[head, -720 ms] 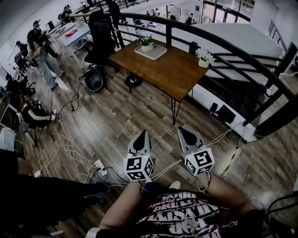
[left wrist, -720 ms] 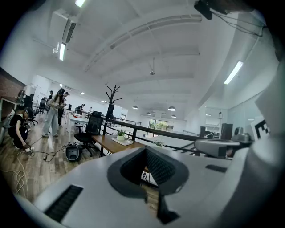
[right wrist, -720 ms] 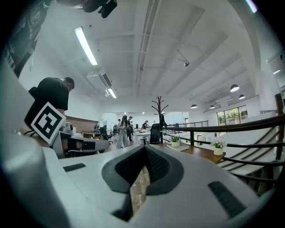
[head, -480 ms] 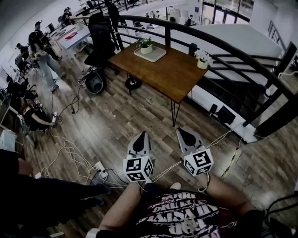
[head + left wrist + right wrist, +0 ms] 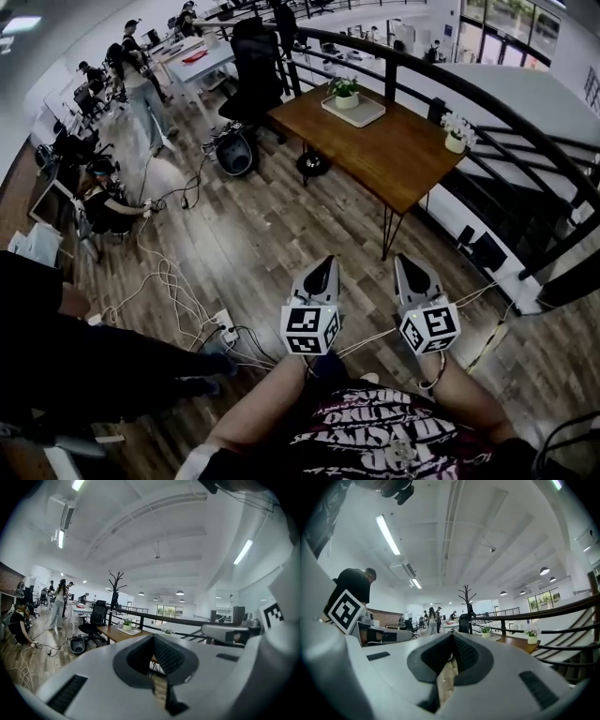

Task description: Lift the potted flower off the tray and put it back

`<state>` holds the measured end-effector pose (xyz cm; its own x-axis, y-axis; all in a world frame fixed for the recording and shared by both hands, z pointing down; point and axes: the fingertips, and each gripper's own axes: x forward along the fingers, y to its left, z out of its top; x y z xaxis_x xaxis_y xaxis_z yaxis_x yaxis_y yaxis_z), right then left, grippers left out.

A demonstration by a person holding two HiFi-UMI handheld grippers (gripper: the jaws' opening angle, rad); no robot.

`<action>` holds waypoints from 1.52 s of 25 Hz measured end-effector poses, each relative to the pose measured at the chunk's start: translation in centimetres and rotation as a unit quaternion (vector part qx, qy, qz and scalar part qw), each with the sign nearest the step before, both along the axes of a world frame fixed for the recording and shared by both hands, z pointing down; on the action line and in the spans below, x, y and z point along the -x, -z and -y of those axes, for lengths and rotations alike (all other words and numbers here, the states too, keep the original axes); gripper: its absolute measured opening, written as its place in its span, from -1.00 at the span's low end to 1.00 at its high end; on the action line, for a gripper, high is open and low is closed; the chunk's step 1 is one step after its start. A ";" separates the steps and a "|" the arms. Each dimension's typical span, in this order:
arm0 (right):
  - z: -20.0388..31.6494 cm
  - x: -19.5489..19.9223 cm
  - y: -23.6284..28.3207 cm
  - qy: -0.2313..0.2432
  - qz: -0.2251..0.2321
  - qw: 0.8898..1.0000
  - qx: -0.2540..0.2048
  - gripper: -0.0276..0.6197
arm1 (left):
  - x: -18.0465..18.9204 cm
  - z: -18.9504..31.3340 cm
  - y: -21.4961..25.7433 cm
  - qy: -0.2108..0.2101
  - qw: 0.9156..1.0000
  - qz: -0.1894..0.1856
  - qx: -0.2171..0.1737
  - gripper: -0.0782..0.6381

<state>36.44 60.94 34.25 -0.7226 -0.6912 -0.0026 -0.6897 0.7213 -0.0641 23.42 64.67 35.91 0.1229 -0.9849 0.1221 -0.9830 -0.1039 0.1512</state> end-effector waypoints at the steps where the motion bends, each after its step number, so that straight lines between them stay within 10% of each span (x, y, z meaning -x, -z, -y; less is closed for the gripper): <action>1: 0.2 0.4 -0.1 0.003 -0.001 1.000 -0.001 -0.94 | 0.2 0.1 -0.1 0.001 1.000 0.001 0.001 -0.76; 38: 27.5 20.7 -4.4 -0.081 -0.061 0.993 0.066 -0.94 | 26.1 29.4 -3.6 -0.057 0.997 -0.053 0.019 -0.76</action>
